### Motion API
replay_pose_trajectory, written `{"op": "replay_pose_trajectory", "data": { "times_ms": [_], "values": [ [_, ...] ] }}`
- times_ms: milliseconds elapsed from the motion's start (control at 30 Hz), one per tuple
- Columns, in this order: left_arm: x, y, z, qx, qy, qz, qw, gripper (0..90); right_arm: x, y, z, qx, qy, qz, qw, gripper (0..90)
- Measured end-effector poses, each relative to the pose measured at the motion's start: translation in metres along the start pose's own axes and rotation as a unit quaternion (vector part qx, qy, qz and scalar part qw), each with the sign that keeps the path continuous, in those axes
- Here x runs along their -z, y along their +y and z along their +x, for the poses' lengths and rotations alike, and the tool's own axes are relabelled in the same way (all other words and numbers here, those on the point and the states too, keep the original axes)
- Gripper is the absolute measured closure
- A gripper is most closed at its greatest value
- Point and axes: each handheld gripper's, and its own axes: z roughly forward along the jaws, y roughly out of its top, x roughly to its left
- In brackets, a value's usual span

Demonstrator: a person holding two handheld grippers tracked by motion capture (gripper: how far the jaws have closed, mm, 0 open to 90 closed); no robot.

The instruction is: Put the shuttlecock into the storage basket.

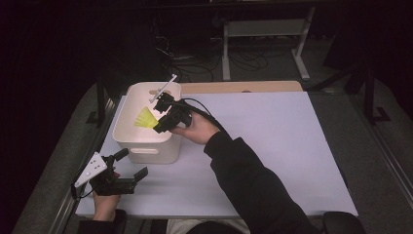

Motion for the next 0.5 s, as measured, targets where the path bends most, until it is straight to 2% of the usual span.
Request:
{"op": "replay_pose_trajectory", "data": {
  "times_ms": [500],
  "values": [
    [0.000,0.000,0.000,0.000,-0.001,-0.001,1.0000,0.0,-0.014,-0.002,-0.001,-0.007,0.004,0.011,0.9999,63.3]
  ]
}}
